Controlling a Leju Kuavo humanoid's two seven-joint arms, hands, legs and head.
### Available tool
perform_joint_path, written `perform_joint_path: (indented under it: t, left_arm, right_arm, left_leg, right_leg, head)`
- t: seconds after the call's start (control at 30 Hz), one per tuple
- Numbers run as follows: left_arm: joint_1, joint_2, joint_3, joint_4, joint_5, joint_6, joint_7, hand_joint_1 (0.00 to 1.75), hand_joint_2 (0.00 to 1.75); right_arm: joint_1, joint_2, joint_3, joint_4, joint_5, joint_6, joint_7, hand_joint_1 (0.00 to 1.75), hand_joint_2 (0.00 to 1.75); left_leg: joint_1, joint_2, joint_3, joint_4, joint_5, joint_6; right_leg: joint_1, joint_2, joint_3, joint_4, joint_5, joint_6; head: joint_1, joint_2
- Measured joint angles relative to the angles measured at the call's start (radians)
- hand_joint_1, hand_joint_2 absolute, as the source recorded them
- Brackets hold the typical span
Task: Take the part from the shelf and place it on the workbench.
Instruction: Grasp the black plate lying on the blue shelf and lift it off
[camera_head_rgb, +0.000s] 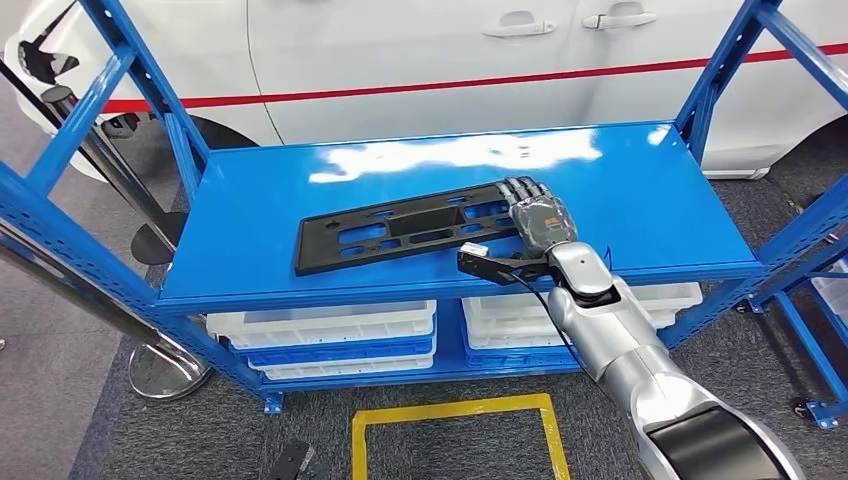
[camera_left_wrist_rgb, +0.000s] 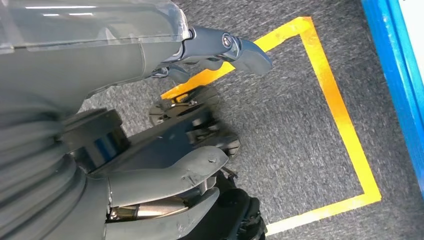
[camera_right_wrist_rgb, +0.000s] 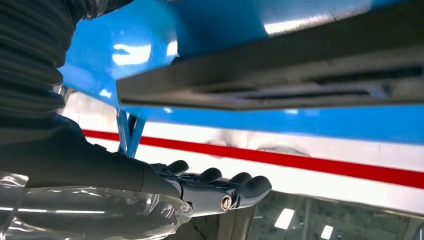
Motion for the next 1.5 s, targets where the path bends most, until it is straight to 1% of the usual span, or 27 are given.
perform_joint_path:
  t: [0.07, 0.17, 0.2, 0.23, 0.33, 0.37, 0.4, 0.43, 0.47, 0.53, 0.6, 0.7, 0.77, 0.83, 0.87, 0.9, 0.93, 1.0, 1.03, 1.1, 1.2, 1.23, 1.33, 1.37, 1.4, 1.43, 1.5]
  left_arm:
    - [-0.002, 0.0, 0.0, 0.0, 0.0, 0.0, 0.0, 0.0, 1.75]
    - [-0.001, 0.0, 0.0, 0.0, 0.0, 0.0, 0.0, 0.0, 1.75]
    - [-0.001, 0.0, -0.001, 0.0, 0.0, 0.0, 0.0, 0.0, 1.75]
    - [-0.002, 0.0, -0.001, 0.0, 0.001, 0.0, -0.001, 0.0, 1.75]
    - [-0.003, -0.001, -0.001, 0.0, 0.003, 0.001, -0.001, 0.0, 1.75]
    - [-0.002, -0.001, -0.001, 0.0, 0.003, 0.003, -0.001, 0.0, 1.75]
    - [-0.001, -0.003, -0.001, 0.0, 0.004, 0.007, -0.001, 0.0, 1.75]
    - [0.001, -0.006, -0.001, 0.0, 0.004, 0.013, -0.001, 0.0, 1.75]
    - [0.003, -0.011, -0.001, 0.0, 0.005, 0.018, -0.001, 0.0, 1.75]
    - [0.005, -0.02, -0.002, 0.0, 0.004, 0.028, -0.001, 0.0, 0.87]
    - [0.005, -0.025, -0.005, 0.0, 0.0, 0.035, 0.001, 0.0, 0.0]
    - [0.005, -0.029, -0.007, 0.0, 0.0, 0.032, 0.005, 0.0, 0.0]
    - [0.005, -0.025, -0.007, 0.0, 0.005, 0.024, 0.005, 0.0, 0.0]
    - [0.007, -0.021, -0.007, 0.0, 0.013, 0.021, 0.0, 0.0, 0.0]
    - [0.011, -0.021, -0.007, 0.0, 0.016, 0.022, -0.004, 0.0, 0.0]
    - [0.015, -0.021, -0.006, 0.0, 0.018, 0.024, -0.008, 0.0, 0.0]
    - [0.019, -0.021, -0.006, 0.0, 0.02, 0.026, -0.012, 0.0, 0.0]
    - [0.021, -0.02, -0.006, 0.0, 0.021, 0.029, -0.018, 0.0, 0.0]
    - [0.02, -0.021, -0.006, 0.0, 0.021, 0.03, -0.021, 0.0, 0.0]
    - [0.02, -0.022, -0.006, 0.0, 0.021, 0.029, -0.025, 0.0, 0.0]
    - [0.025, -0.024, -0.007, 0.0, 0.02, 0.025, -0.027, 0.0, 0.0]
    - [0.026, -0.024, -0.007, 0.001, 0.019, 0.025, -0.027, 0.0, 0.0]
    - [0.025, -0.026, -0.009, 0.001, 0.016, 0.025, -0.027, 0.0, 0.0]
    - [0.025, -0.026, -0.009, 0.001, 0.015, 0.025, -0.027, 0.0, 0.0]
    - [0.026, -0.026, -0.01, 0.001, 0.014, 0.025, -0.027, 0.0, 0.0]
    - [0.027, -0.027, -0.011, 0.001, 0.013, 0.025, -0.027, 0.0, 0.0]
    - [0.029, -0.028, -0.013, 0.001, 0.012, 0.025, -0.027, 0.0, 0.0]
  right_arm:
    - [-0.003, 0.002, 0.0, 0.004, 0.0, 0.0, 0.0, 0.0, 1.75]
    - [-0.002, 0.003, 0.0, 0.009, 0.0, -0.001, 0.0, 0.0, 1.75]
    - [-0.004, 0.004, 0.0, 0.01, 0.0, -0.002, 0.0, 0.0, 1.75]
    - [-0.005, 0.004, 0.0, 0.012, 0.001, -0.003, 0.0, 0.0, 1.75]
    - [-0.005, 0.006, 0.005, 0.022, 0.01, -0.003, 0.001, 0.0, 1.75]
    - [-0.004, 0.008, 0.007, 0.027, 0.014, -0.002, 0.002, 0.0, 1.75]
    - [-0.003, 0.01, 0.009, 0.032, 0.017, 0.0, 0.004, 0.0, 1.75]
    - [-0.003, 0.013, 0.01, 0.036, 0.019, 0.002, 0.005, 0.0, 1.75]
    - [-0.005, 0.016, 0.011, 0.039, 0.019, 0.005, 0.007, 0.0, 1.75]
    - [-0.014, 0.024, 0.015, 0.046, 0.019, 0.018, 0.008, 0.0, 1.75]
    - [-0.024, 0.034, 0.018, 0.061, 0.019, 0.031, 0.006, 0.0, 1.75]
    - [-0.034, 0.046, 0.026, 0.082, 0.024, 0.021, 0.0, 0.0, 1.75]
    - [-0.028, 0.053, 0.035, 0.082, 0.032, 0.008, 0.001, 0.0, 1.75]
    - [-0.008, 0.057, 0.044, 0.067, 0.035, 0.004, 0.003, 0.0, 1.75]
    - [0.003, 0.056, 0.047, 0.055, 0.035, 0.004, 0.003, 0.0, 1.75]
    - [0.012, 0.056, 0.049, 0.042, 0.034, 0.006, 0.003, 0.0, 1.75]
    - [0.018, 0.055, 0.051, 0.031, 0.034, 0.008, 0.003, 0.0, 1.75]
    - [0.026, 0.053, 0.052, 0.012, 0.032, 0.015, 0.003, 0.0, 1.75]
    - [0.031, 0.051, 0.053, 0.002, 0.031, 0.018, 0.002, 0.0, 1.75]
    - [0.043, 0.048, 0.056, -0.017, 0.03, 0.022, 0.001, 0.0, 1.75]
    - [0.06, 0.044, 0.06, -0.033, 0.026, 0.023, 0.0, 0.0, 1.75]
    - [0.063, 0.042, 0.061, -0.034, 0.023, 0.023, 0.0, 0.0, 1.75]
    - [0.067, 0.039, 0.064, -0.037, 0.018, 0.023, -0.002, 0.0, 1.75]
    - [0.07, 0.038, 0.065, -0.037, 0.018, 0.023, -0.003, 0.0, 1.75]
    - [0.073, 0.038, 0.066, -0.038, 0.017, 0.023, -0.003, 0.0, 1.75]
    - [0.075, 0.038, 0.066, -0.039, 0.017, 0.023, -0.003, 0.0, 1.75]
    - [0.075, 0.038, 0.067, -0.041, 0.017, 0.022, -0.003, 0.0, 1.75]
  left_leg:
    - [-0.008, -0.001, 0.032, -0.07, 0.016, 0.008]
    - [-0.012, -0.002, 0.042, -0.094, 0.024, 0.019]
    - [-0.01, -0.001, 0.048, -0.106, 0.03, 0.024]
    - [-0.008, 0.0, 0.053, -0.117, 0.036, 0.03]
    - [-0.007, 0.001, 0.056, -0.123, 0.04, 0.039]
    - [-0.007, 0.0, 0.055, -0.121, 0.039, 0.039]
    - [-0.007, 0.0, 0.054, -0.117, 0.037, 0.039]
    - [-0.006, -0.001, 0.054, -0.112, 0.034, 0.038]
    - [-0.006, -0.002, 0.052, -0.105, 0.03, 0.035]
    - [-0.009, -0.003, 0.043, -0.085, 0.019, 0.024]
    - [-0.012, -0.003, 0.036, -0.074, 0.014, 0.015]
    - [-0.006, -0.002, 0.029, -0.059, 0.002, 0.002]
    - [-0.002, -0.001, -0.003, 0.019, -0.045, -0.01]
    - [0.003, -0.001, -0.059, 0.139, -0.099, -0.018]
    - [0.004, -0.001, -0.079, 0.179, -0.109, -0.02]
    - [0.005, -0.001, -0.085, 0.189, -0.102, -0.02]
    - [0.005, -0.001, -0.073, 0.164, -0.079, -0.018]
    - [0.004, -0.001, -0.015, 0.042, -0.017, -0.009]
    - [0.002, -0.001, 0.014, -0.017, 0.001, -0.005]
    - [-0.005, -0.002, 0.04, -0.078, 0.007, 0.005]
    - [-0.009, -0.003, 0.061, -0.106, 0.011, 0.027]
    - [-0.008, -0.002, 0.072, -0.114, 0.013, 0.034]
    - [-0.008, -0.002, 0.082, -0.119, 0.016, 0.044]
    - [-0.009, -0.002, 0.082, -0.118, 0.015, 0.045]
    - [-0.009, -0.002, 0.082, -0.117, 0.013, 0.045]
    - [-0.009, -0.002, 0.084, -0.115, 0.011, 0.044]
    - [-0.007, -0.003, 0.088, -0.106, 0.001, 0.037]
  right_leg:
    - [-0.001, 0.001, -0.001, -0.003, 0.002, 0.007]
    - [-0.005, 0.0, 0.002, -0.013, 0.006, 0.024]
    - [-0.005, 0.0, -0.002, -0.005, -0.003, 0.028]
    - [-0.004, 0.0, -0.014, 0.023, -0.023, 0.031]
    - [-0.004, 0.0, -0.091, 0.186, -0.101, 0.036]
    - [-0.005, -0.001, -0.106, 0.218, -0.106, 0.038]
    - [-0.006, -0.001, -0.105, 0.216, -0.092, 0.04]
    - [-0.007, -0.001, -0.086, 0.18, -0.063, 0.041]
    - [-0.008, -0.002, -0.057, 0.12, -0.032, 0.041]
    - [-0.006, -0.001, -0.01, 0.024, 0.0, 0.036]
    - [-0.002, 0.001, -0.002, 0.003, -0.002, 0.026]
    - [-0.002, 0.001, -0.002, -0.001, 0.003, 0.01]
    - [-0.004, 0.0, -0.001, -0.004, 0.005, 0.001]
    - [-0.002, 0.0, 0.0, -0.004, 0.005, -0.004]
    - [-0.002, 0.0, 0.0, -0.004, 0.005, -0.004]
    - [-0.001, 0.0, 0.0, -0.003, 0.004, -0.005]
    - [-0.001, 0.001, 0.001, -0.003, 0.004, -0.004]
    - [-0.001, 0.003, 0.003, -0.004, 0.003, -0.002]
    - [0.0, 0.003, 0.003, -0.004, 0.002, 0.001]
    - [0.0, 0.004, 0.003, -0.004, 0.006, 0.012]
    - [0.0, 0.001, 0.001, 0.022, 0.017, 0.03]
    - [0.001, 0.0, -0.008, 0.05, 0.003, 0.032]
    - [0.002, 0.0, -0.073, 0.195, -0.086, 0.034]
    - [0.002, 0.0, -0.095, 0.235, -0.106, 0.036]
    - [0.001, 0.0, -0.106, 0.25, -0.109, 0.038]
    - [0.0, -0.001, -0.102, 0.232, -0.091, 0.038]
    - [-0.004, -0.001, -0.058, 0.12, -0.02, 0.039]
  head:
    - [0.0, 0.0]
    - [0.0, 0.0]
    - [0.0, 0.0]
    - [0.0, 0.0]
    - [0.001, 0.0]
    - [0.001, 0.0]
    - [0.001, 0.0]
    - [0.001, 0.0]
    - [0.001, 0.0]
    - [0.0, 0.0]
    - [0.0, 0.0]
    - [0.0, 0.0]
    - [0.0, 0.0]
    - [0.0, 0.0]
    - [0.0, 0.0]
    - [0.0, 0.0]
    - [0.0, 0.0]
    - [0.0, 0.0]
    - [0.0, 0.0]
    - [0.0, 0.0]
    - [0.0, 0.0]
    - [0.0, 0.0]
    - [0.0, 0.0]
    - [0.0, 0.0]
    - [0.0, 0.0]
    - [0.0, 0.0]
    - [0.0, 0.0]
